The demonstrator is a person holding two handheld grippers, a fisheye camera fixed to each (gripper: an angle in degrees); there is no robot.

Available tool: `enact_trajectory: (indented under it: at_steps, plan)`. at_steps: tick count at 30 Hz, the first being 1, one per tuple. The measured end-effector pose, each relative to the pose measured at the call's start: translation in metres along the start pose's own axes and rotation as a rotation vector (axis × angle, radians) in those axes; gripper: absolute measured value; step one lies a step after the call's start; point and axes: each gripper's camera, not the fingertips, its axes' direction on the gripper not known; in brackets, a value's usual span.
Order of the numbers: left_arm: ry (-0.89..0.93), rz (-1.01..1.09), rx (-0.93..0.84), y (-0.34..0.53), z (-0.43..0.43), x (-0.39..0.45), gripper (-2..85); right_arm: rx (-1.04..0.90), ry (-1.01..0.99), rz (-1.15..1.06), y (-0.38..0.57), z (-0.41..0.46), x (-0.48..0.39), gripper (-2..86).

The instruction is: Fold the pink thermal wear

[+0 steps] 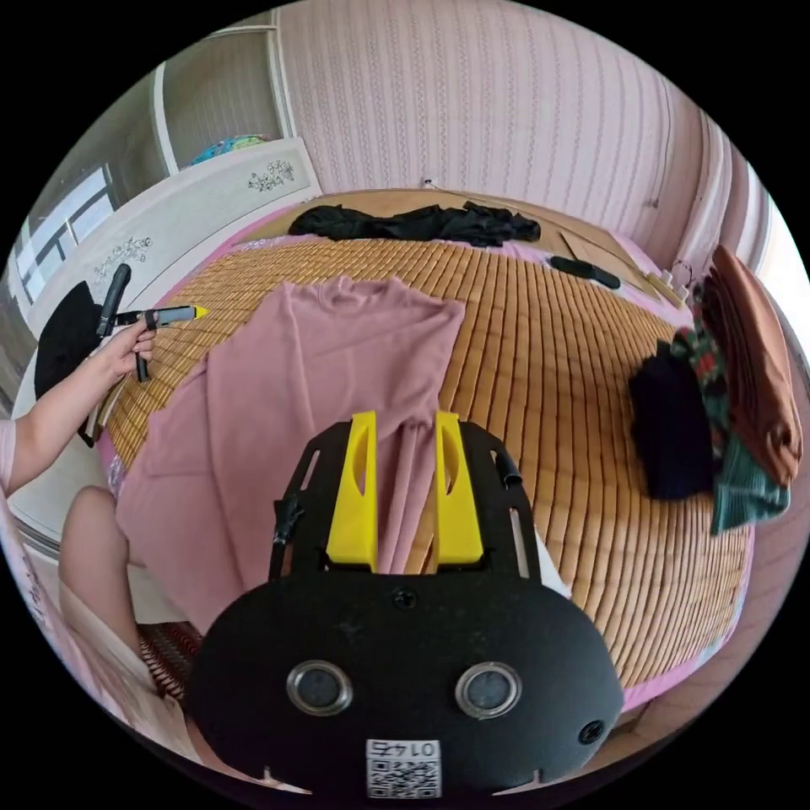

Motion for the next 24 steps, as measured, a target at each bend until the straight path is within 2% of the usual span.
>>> enact_trajectory:
  at_steps: [4,6,8,11,13,17,22,24]
  plan:
    - [0.077,0.004,0.001,-0.048,0.042,0.01,9.5,0.078,0.0,0.08,-0.074,0.061,0.033,12.8]
    - [0.044,0.012,-0.03,-0.065,0.063,0.013,11.1,0.057,-0.034,0.159,-0.093,0.089,0.049,13.4]
    - [0.031,-0.009,-0.077,-0.078,0.085,0.011,11.3,-0.005,0.007,0.171,-0.108,0.12,0.059,10.4]
    - [0.094,-0.054,-0.195,-0.096,0.115,0.004,8.3,-0.114,-0.113,0.17,-0.12,0.139,0.069,3.8]
    - [0.134,0.042,-0.226,-0.102,0.122,0.007,2.8,-0.109,-0.116,0.179,-0.126,0.13,0.073,2.2]
    - [0.103,0.035,-0.115,-0.11,0.093,0.003,-0.1,0.023,-0.091,0.098,-0.143,0.088,0.074,0.9]
    - [0.156,-0.069,0.145,-0.134,0.014,0.009,-0.7,0.197,-0.07,0.088,-0.167,0.028,0.071,0.8]
    - [0.135,-0.021,0.159,-0.137,-0.004,0.019,-0.7,0.204,-0.103,0.081,-0.165,0.015,0.068,0.9]
